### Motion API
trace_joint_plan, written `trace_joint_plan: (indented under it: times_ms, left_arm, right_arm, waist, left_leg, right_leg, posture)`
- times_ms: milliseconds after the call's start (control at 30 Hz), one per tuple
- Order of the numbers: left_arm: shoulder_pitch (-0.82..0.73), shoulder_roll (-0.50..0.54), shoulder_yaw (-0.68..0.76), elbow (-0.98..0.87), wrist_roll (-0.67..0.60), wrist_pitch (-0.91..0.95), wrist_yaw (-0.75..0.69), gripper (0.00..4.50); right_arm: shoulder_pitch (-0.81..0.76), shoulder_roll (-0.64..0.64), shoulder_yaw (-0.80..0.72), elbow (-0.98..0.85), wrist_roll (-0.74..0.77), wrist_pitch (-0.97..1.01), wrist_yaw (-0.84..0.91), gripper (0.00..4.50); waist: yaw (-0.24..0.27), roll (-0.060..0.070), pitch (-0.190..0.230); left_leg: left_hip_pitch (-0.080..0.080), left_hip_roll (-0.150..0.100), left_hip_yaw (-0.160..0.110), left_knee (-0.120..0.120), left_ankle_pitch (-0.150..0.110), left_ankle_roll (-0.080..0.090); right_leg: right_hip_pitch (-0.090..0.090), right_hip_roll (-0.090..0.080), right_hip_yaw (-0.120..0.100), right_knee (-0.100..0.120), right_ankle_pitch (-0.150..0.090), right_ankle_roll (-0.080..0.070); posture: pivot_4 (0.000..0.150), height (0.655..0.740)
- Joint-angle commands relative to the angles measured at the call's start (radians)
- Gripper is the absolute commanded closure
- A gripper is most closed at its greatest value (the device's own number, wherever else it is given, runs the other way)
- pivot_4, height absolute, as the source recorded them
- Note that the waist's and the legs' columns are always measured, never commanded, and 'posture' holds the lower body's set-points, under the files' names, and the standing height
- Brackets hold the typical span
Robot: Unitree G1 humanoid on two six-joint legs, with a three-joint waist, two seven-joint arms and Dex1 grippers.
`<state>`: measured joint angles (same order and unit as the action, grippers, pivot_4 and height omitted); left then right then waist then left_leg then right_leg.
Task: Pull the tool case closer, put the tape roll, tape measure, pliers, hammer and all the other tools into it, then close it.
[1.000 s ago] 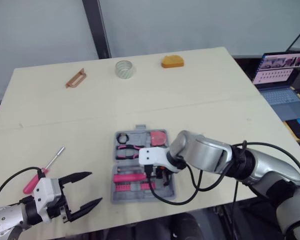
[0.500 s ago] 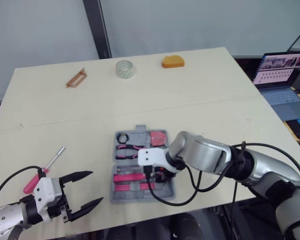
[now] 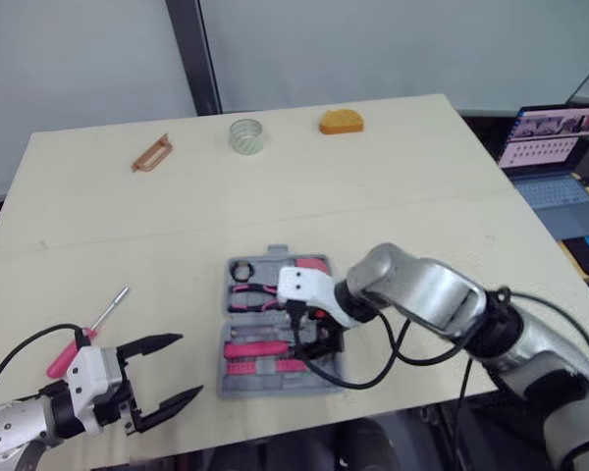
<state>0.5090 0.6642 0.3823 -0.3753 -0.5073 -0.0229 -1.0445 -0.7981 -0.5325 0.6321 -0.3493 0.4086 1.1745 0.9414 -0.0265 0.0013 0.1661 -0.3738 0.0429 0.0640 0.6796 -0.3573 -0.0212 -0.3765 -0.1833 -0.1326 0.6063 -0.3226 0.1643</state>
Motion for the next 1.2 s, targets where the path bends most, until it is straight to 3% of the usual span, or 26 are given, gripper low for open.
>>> trace_joint_plan:
  times_ms: [33,267,667,1200]
  left_arm:
    - [-0.011,-0.001,0.009,-0.019,-0.032,0.01,-0.002,0.0]
    - [-0.033,-0.007,-0.003,-0.033,-0.032,0.027,0.005,0.0]
    - [-0.049,0.001,-0.009,-0.076,-0.025,0.075,0.037,0.0]
    - [-0.064,0.006,0.005,-0.103,-0.02,0.114,0.048,0.0]
  right_arm:
    - [0.122,0.052,-0.162,-0.004,0.04,-0.198,-0.015,1.0]
    - [0.225,0.032,-0.114,0.055,-0.071,-0.438,0.026,4.47]
    - [0.244,0.115,-0.093,0.251,-0.134,-0.611,0.08,4.47]
    - [0.268,0.126,-0.105,0.313,-0.188,-0.692,0.135,4.47]
  waist:
    - [0.0,0.0,0.0]
    - [-0.001,0.0,0.0]
    - [-0.001,0.0,0.0]
    - [-0.001,0.0,0.0]
  left_leg:
    - [0.0,0.0,0.0,0.0,0.0,0.0]
    - [0.001,0.0,0.001,0.0,0.0,0.0]
    - [0.002,0.001,0.001,0.001,0.0,0.0]
    - [0.002,0.001,0.002,0.001,0.0,0.0]
  right_leg:
    - [0.0,0.0,0.0,0.0,0.0,0.0]
    - [0.0,0.0,0.0,0.0,0.0,0.0]
    - [0.001,0.0,0.0,0.001,0.0,0.0]
    - [0.001,0.0,0.0,0.001,0.0,0.0]
  posture:
    - [0.15,0.74]
    - [0.15,0.74]
    - [0.15,0.74]
    - [0.15,0.74]
